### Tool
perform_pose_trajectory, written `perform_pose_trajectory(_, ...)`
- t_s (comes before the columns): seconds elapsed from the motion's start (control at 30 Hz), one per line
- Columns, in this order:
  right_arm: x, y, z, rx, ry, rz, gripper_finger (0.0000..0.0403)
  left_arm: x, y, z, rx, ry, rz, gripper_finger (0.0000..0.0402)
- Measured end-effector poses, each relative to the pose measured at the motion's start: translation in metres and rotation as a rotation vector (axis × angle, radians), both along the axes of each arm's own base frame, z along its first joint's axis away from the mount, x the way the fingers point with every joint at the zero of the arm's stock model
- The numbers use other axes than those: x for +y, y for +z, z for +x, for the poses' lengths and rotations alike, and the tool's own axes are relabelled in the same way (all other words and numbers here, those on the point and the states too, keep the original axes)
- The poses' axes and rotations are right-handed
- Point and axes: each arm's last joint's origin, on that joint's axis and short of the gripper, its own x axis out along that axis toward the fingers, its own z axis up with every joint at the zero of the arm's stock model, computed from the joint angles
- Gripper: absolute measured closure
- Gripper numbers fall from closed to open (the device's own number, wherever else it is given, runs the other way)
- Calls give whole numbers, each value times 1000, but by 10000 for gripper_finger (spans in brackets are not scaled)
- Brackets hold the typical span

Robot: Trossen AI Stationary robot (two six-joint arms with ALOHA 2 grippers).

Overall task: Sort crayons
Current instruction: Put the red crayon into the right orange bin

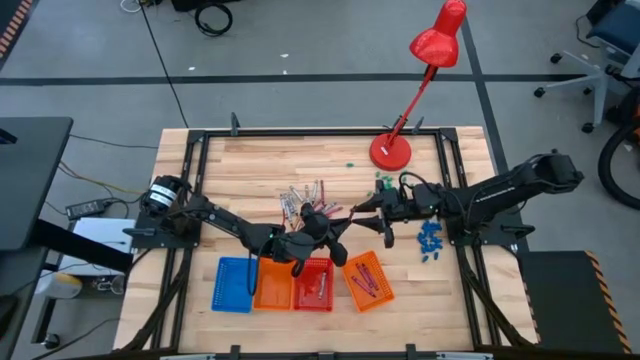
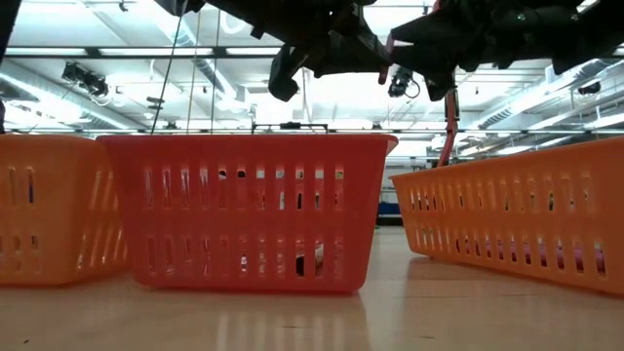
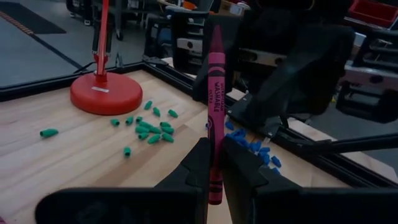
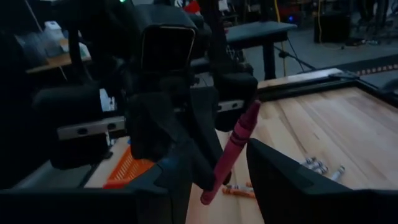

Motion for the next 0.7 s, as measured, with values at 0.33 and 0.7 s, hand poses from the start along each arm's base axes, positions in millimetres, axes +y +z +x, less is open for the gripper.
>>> perform_pose_trajectory(0.33,-6,-5,6,-7,-24,1,284,0,0,0,8,-2,12,365)
perform_pose_trajectory(0.7,-9,-7,8,-5,-36,19,368,1,-1,0,24,0,32,365)
